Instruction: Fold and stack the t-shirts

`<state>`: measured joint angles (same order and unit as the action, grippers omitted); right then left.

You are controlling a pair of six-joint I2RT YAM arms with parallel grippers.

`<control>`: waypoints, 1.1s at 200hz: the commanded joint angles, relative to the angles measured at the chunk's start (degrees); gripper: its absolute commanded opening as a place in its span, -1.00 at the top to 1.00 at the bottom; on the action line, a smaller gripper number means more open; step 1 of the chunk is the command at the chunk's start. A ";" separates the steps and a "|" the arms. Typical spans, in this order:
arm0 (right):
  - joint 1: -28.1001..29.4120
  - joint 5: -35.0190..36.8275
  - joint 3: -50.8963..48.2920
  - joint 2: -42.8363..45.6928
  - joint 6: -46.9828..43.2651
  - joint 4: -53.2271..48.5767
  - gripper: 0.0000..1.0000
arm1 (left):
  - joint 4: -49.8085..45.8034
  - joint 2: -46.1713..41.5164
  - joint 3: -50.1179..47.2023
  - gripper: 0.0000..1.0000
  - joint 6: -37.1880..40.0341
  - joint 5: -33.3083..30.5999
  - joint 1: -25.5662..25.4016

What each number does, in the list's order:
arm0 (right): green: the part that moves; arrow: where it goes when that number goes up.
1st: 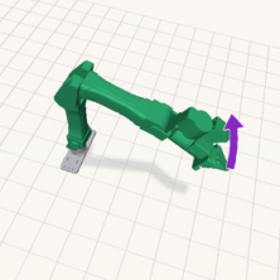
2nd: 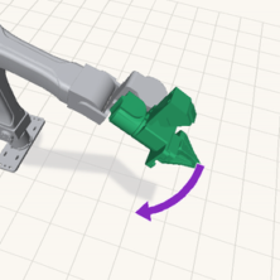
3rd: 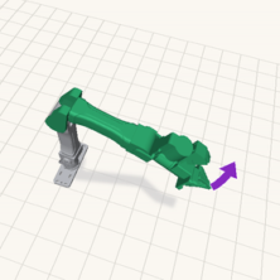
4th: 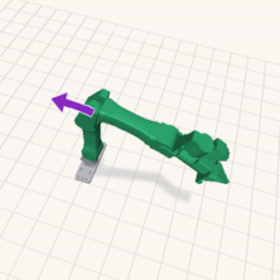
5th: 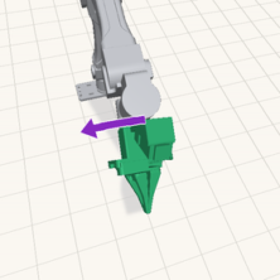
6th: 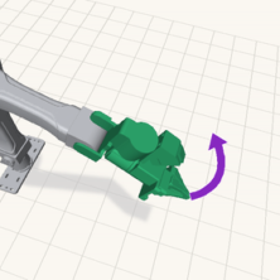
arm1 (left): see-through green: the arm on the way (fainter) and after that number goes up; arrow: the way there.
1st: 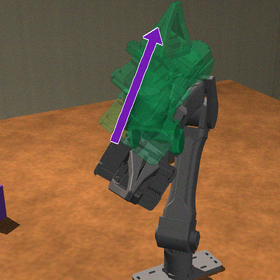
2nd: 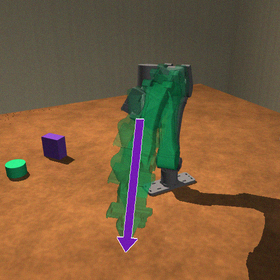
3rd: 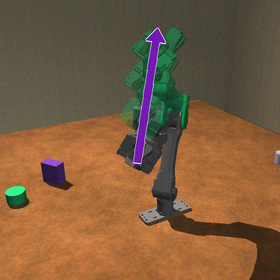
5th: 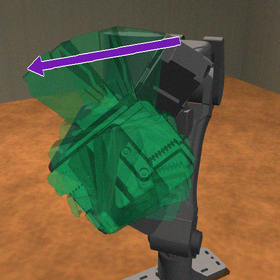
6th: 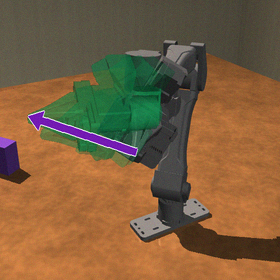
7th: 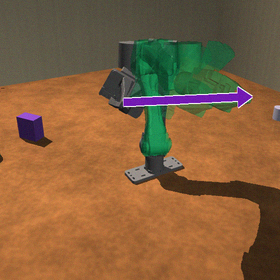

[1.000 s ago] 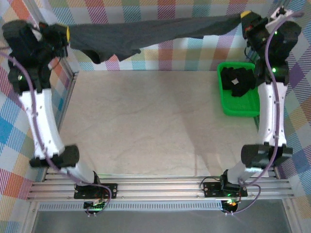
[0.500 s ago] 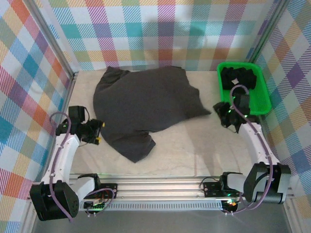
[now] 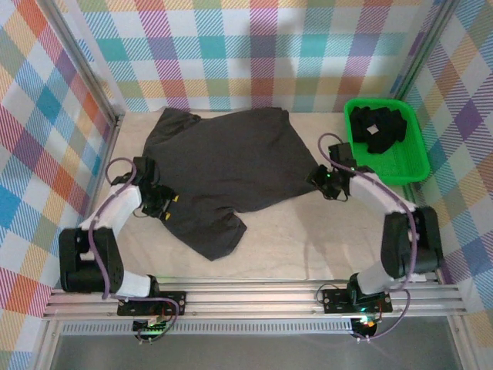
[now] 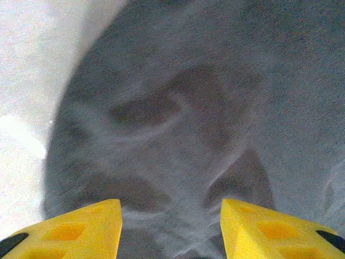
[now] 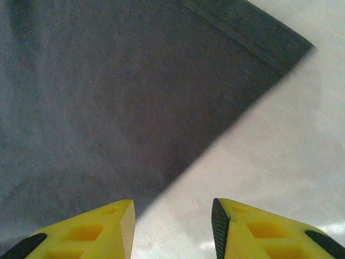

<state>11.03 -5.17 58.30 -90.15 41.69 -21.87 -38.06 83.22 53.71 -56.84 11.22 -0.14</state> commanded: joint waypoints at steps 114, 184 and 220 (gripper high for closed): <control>0.00 13.13 29.61 -31.16 -6.14 -24.43 0.25 | 0.18 27.50 18.58 0.04 6.16 -0.14 -6.51; -0.40 16.23 -0.19 -8.74 5.06 -23.66 0.26 | 0.18 29.81 20.37 0.07 8.99 3.65 -10.94; -0.44 12.77 -7.45 -3.64 4.40 -15.88 0.24 | -2.59 28.30 18.80 0.06 10.54 1.32 -11.18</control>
<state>10.85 8.93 53.41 -94.67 44.60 -41.28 -37.34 110.85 74.19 -48.27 12.84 -11.00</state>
